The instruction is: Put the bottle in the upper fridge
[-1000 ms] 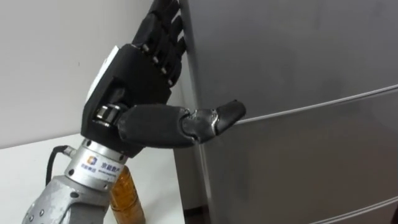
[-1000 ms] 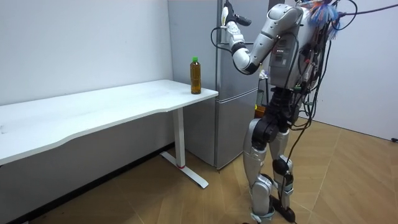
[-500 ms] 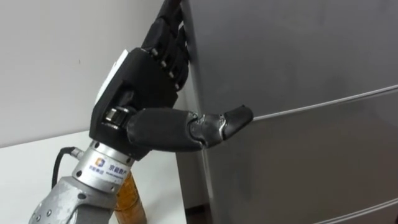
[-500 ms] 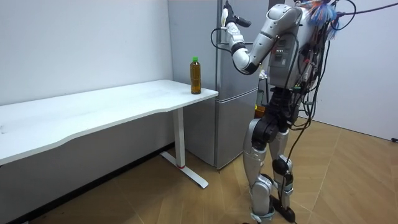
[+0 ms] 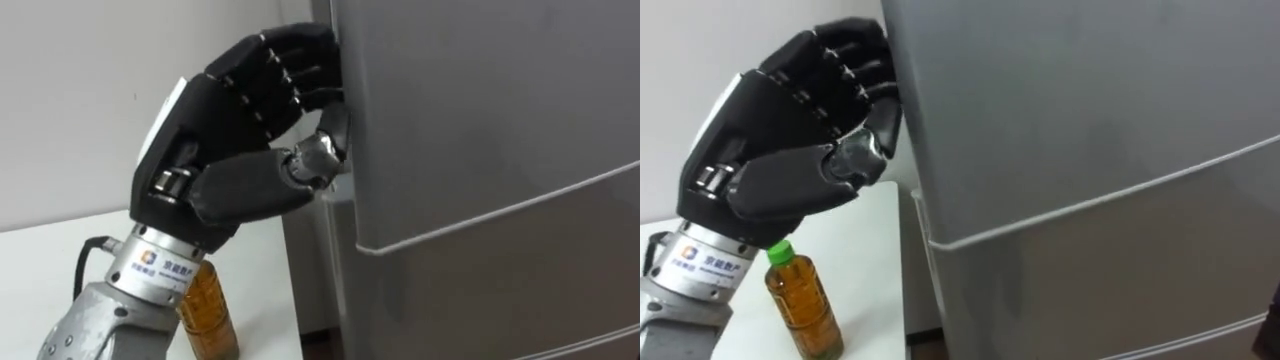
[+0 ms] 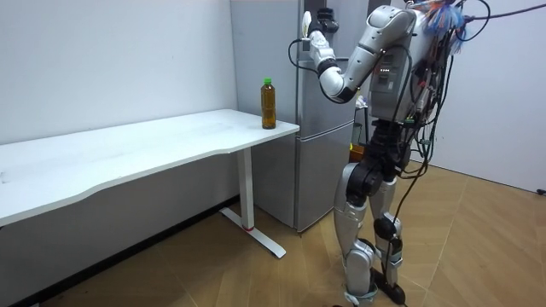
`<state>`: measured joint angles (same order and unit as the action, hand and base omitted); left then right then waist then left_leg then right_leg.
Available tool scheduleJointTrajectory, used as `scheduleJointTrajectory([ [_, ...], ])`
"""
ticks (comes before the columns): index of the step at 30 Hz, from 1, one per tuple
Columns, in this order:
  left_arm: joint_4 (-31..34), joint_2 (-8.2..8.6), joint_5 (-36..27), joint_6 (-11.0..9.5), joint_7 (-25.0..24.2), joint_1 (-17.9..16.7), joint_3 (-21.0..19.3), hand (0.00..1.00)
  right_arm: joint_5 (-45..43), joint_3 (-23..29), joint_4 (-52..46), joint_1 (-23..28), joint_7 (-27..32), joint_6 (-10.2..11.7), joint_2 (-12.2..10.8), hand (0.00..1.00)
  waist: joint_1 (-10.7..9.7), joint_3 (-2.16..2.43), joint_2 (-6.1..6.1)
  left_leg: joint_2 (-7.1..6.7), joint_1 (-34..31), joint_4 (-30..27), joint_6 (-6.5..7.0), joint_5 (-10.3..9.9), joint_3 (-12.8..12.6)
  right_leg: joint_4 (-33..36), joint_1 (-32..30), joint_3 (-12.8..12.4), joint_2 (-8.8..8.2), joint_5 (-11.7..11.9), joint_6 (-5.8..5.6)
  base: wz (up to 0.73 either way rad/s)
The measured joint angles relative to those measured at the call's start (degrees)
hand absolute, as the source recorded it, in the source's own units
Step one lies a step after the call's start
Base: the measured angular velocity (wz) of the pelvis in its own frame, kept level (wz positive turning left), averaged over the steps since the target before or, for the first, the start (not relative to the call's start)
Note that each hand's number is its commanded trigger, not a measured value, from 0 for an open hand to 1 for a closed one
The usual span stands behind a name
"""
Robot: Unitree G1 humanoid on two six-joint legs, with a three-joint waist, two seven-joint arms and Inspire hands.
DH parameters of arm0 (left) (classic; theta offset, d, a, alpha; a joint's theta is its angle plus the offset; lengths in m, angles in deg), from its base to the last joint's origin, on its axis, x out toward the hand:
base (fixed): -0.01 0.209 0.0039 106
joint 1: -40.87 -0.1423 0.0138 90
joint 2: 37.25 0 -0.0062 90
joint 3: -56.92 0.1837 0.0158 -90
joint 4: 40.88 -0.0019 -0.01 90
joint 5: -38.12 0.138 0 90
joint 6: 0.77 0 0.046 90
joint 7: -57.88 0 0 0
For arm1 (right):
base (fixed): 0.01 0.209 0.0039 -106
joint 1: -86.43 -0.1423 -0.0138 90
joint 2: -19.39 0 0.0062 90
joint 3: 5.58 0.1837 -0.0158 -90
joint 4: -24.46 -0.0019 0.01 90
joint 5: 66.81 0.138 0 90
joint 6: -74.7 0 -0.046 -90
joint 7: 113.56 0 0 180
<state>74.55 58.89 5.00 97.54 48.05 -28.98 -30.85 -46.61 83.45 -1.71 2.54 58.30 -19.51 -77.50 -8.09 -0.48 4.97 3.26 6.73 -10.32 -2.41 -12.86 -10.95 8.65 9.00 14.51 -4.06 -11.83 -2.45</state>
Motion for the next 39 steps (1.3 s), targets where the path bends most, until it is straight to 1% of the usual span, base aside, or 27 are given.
scheduleJointTrajectory([
  [1, 0.0, -0.30, 0.0, 0.2, -0.7, -0.1, 0.9, 0.94, 0.0, 0.0, 0.0, 0.0, 0.0, -0.3, 0.1, 0.00, 0.1, 0.01, 0.01, 0.00, 0.0, 0.0, 0.00, 0.0, 0.0, 0.0, 0.0, 0.0, 0.00, 0.0, 0.00, 0.00],
  [3, 0.0, -0.29, -0.1, 0.3, -1.5, -0.2, 1.7, 0.89, 0.0, 0.0, 0.0, -0.2, 0.0, -0.6, 0.1, 0.00, 0.2, 0.03, 0.03, 0.00, 0.0, 0.0, 0.00, 0.0, 0.0, 0.0, 0.0, 0.0, 0.00, 0.0, 0.00, 0.00],
  [4, 0.0, -0.35, -0.1, 0.6, -1.8, -0.2, 2.0, 0.70, 0.0, 0.0, 0.0, -0.3, 0.0, -0.7, 0.2, 0.00, 0.1, 0.05, 0.08, 0.00, 0.0, -0.1, 0.00, 0.0, -0.1, 0.0, 0.0, -0.1, -0.01, 0.0, 0.00, 0.00],
  [5, 0.0, -0.36, -0.1, 0.8, -1.8, -0.2, 2.2, 0.58, 0.0, 0.0, 0.0, -0.3, 0.0, -0.7, 0.2, 0.00, 0.1, 0.07, 0.12, 0.00, 0.0, -0.1, 0.00, 0.0, -0.1, 0.0, 0.0, -0.1, -0.01, 0.0, 0.00, 0.00],
  [6, 0.0, -0.36, -0.1, 1.2, -2.0, -0.2, 2.5, 0.51, 0.0, 0.0, 0.0, -0.3, 0.0, -0.8, 0.2, 0.00, 0.1, 0.12, 0.24, 0.01, 0.0, -0.1, 0.00, 0.0, -0.1, 0.0, 0.0, -0.1, -0.01, 0.0, 0.00, 0.00],
  [7, 0.0, -0.37, -0.1, 1.4, -2.2, -0.2, 2.5, 0.24, 0.2, 0.0, 0.0, -0.3, -0.1, -0.8, 0.3, 0.00, 0.0, 0.16, 0.38, 0.01, -0.1, -0.2, 0.00, 0.0, -0.1, 0.0, 0.0, -0.1, -0.01, 0.0, 0.00, 0.00],
  [8, 0.0, -0.38, -0.1, 1.6, -2.3, -0.2, 2.6, 0.00, 0.3, 0.0, 0.0, -0.3, -0.1, -0.8, 0.4, 0.00, 0.0, 0.18, 0.42, 0.01, -0.1, -0.3, 0.00, 0.0, -0.1, 0.0, 0.0, -0.1, -0.01, 0.0, 0.00, 0.00],
  [10, 0.0, -0.40, -0.1, 2.2, -2.6, -0.2, 3.0, 0.00, 0.6, 0.0, 0.0, -0.1, -0.1, -0.9, 0.5, 0.00, 0.0, 0.22, 0.50, 0.02, -0.1, -0.4, 0.00, 0.0, -0.1, 0.0, 0.0, -0.1, -0.01, 0.0, 0.00, 0.00],
  [14, 0.0, -0.40, -0.1, 2.2, -3.5, -0.2, 3.3, 0.00, 1.1, -0.1, 0.0, 0.1, -0.1, -0.9, 0.6, 0.00, 0.0, 0.37, 0.72, 0.02, -0.1, -0.5, 0.00, 0.0, -0.1, 0.1, 0.1, -0.1, -0.02, 0.0, 0.00, 0.00],
  [22, 0.0, -0.37, -0.1, 2.8, -5.7, -0.2, 3.6, 0.00, 1.1, 0.0, -0.2, 0.2, -0.2, -0.9, 0.6, 0.00, 0.0, 0.34, 0.67, 0.04, 0.0, -0.6, 0.01, 0.0, 0.0, 0.1, 0.0, 0.0, -0.03, 0.0, 0.01, 0.00],
  [26, 0.0, -0.37, -0.1, 2.9, -6.0, -0.2, 3.6, 0.00, 1.0, 0.0, -0.2, 0.2, -0.2, -0.9, 0.7, 0.00, -0.1, 0.31, 0.63, 0.04, -0.1, -0.6, 0.01, 0.0, 0.0, 0.1, 0.1, -0.1, -0.04, 0.0, 0.01, 0.00],
  [35, 0.0, -0.37, 0.0, 2.9, -6.9, -0.2, 3.6, 0.00, 0.9, 0.0, -0.2, 0.0, -0.8, -1.7, 0.8, 0.00, -0.1, 0.17, 0.52, 0.03, -0.1, -0.5, 0.01, 0.0, 0.1, 0.1, 0.1, -0.2, -0.04, 0.0, 0.01, 0.00],
  [38, 0.0, -0.37, -0.3, 2.9, -6.8, -0.2, 3.6, 0.00, 1.1, -0.1, -0.2, 0.1, -0.8, -1.7, 0.8, 0.00, -0.1, 0.02, 0.62, 0.02, 0.1, -0.6, 0.01, 0.0, 0.1, 0.1, 0.0, -0.3, -0.04, 0.0, 0.01, 0.00],
  [39, -0.1, -0.37, -0.4, 2.9, -6.7, -0.2, 3.6, 0.00, 1.1, -0.1, -0.2, 0.1, -0.8, -1.7, 0.8, 0.00, -0.2, -0.14, 0.71, 0.02, 0.2, -0.6, 0.01, 0.0, 0.0, 0.1, 0.0, -0.3, -0.04, 0.0, 0.01, 0.00],
])
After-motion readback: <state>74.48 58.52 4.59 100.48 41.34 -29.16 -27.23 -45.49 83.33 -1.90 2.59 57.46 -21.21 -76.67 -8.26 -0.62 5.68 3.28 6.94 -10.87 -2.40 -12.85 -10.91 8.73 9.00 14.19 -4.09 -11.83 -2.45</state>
